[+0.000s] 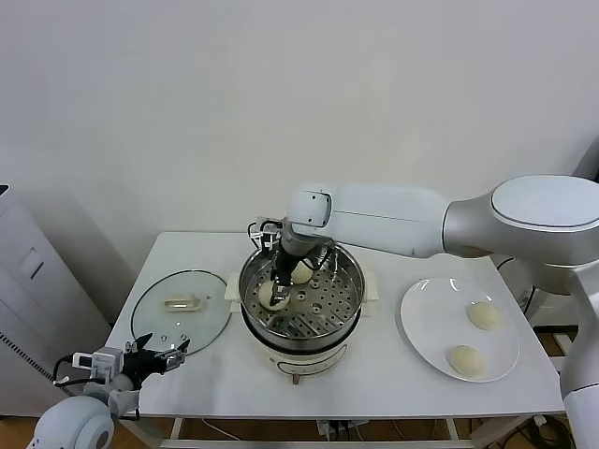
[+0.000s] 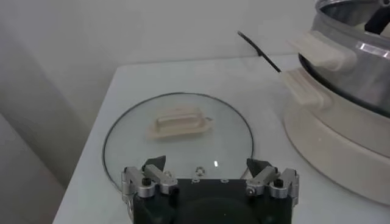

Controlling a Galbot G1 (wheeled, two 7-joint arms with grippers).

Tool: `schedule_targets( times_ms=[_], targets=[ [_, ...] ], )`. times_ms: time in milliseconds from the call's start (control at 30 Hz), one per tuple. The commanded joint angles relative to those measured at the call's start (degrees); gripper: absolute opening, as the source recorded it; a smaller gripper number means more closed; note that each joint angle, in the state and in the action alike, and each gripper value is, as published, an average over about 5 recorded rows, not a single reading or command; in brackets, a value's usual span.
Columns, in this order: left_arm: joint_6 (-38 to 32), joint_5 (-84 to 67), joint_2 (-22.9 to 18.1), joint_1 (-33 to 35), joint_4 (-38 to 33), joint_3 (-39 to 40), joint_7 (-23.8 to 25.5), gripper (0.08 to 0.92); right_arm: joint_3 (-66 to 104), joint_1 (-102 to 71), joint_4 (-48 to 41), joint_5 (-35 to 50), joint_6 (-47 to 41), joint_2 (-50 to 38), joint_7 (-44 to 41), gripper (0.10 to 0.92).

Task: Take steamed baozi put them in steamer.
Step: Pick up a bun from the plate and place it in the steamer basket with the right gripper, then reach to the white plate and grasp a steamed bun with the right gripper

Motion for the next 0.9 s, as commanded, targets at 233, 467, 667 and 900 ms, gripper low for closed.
schedule_targets(
  times_ms=[233, 467, 667, 900],
  targets=[
    [0.0, 0.0, 0.0, 0.1, -0.4, -0.2, 0.0, 0.823, -4.5, 11.8, 5.2, -4.0, 7.2, -10.2, -11.4, 0.819],
    [0.1, -0.1, -0.2, 0.3, -0.9, -0.6, -0.1, 0.823, -10.5, 17.8, 11.5, -12.9, 14.5, -24.1, -20.2, 0.823],
    [0.1, -0.2, 0.1, 0.5, -1.1, -1.0, -0.1, 0.823, -12.8, 17.8, 12.4, -20.2, 18.5, -32.8, -23.2, 0.823],
    [0.0, -0.2, 0.0, 1.0, -1.6, -1.3, -0.1, 0.823, -9.5, 10.8, 11.7, -28.5, 22.1, -41.8, -23.9, 0.823]
  ],
)
